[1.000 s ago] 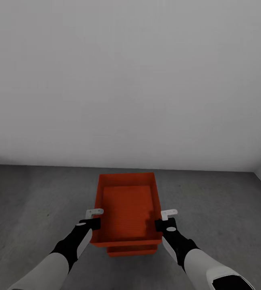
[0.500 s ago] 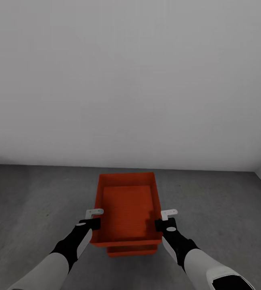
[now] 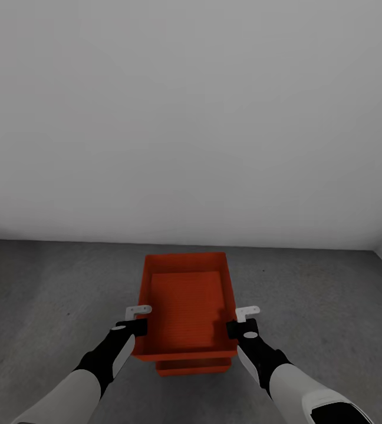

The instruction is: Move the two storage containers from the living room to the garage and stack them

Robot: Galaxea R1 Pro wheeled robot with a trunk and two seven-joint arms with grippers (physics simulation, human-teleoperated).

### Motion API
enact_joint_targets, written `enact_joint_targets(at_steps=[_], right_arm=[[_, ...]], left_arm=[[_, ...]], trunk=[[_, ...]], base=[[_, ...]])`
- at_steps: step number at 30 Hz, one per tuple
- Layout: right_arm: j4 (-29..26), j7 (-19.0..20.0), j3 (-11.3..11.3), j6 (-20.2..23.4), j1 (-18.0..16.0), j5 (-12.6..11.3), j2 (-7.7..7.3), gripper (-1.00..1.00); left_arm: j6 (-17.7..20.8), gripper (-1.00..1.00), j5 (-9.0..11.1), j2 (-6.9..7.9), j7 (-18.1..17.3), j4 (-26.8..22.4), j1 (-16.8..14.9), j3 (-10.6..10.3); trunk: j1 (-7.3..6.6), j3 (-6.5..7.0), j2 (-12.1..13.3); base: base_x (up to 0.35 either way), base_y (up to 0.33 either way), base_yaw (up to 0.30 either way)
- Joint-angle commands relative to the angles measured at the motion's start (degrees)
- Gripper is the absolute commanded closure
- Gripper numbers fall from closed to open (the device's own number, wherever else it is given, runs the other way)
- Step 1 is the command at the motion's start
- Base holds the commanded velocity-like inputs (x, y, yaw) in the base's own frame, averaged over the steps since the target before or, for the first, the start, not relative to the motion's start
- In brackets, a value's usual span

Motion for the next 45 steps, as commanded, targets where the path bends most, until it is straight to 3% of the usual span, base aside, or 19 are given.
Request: enact_joint_targets(at_steps=[1,12,16,45], right_arm=[[0.2,-2.75,-1.12,0.12,-0.01,0.04,-0.04,1.0],[0.2,-2.75,-1.12,0.12,-0.01,0.04,-0.04,1.0],[0.2,-2.75,-1.12,0.13,-0.01,0.04,-0.05,1.0],[0.2,-2.75,-1.12,0.04,-0.01,0.12,-0.11,1.0]], left_arm=[[-1.74,1.0,-0.36,0.08,0.84,-1.88,-0.03,0.2],[-1.76,1.0,-0.36,0.09,0.84,-1.88,-0.01,0.2],[-1.79,1.0,-0.36,0.1,0.84,-1.88,-0.03,0.22],[-1.72,1.0,-0.41,0.03,0.84,-1.88,-0.01,0.2]], trunk=[[0.23,-0.24,-0.46],[2.64,-2.21,-4.87],[2.64,-2.21,-4.87],[9.01,-7.42,-16.5]], base=[[0.0,0.0,0.0],[0.0,0.0,0.0],[0.0,0.0,0.0],[0.0,0.0,0.0]])
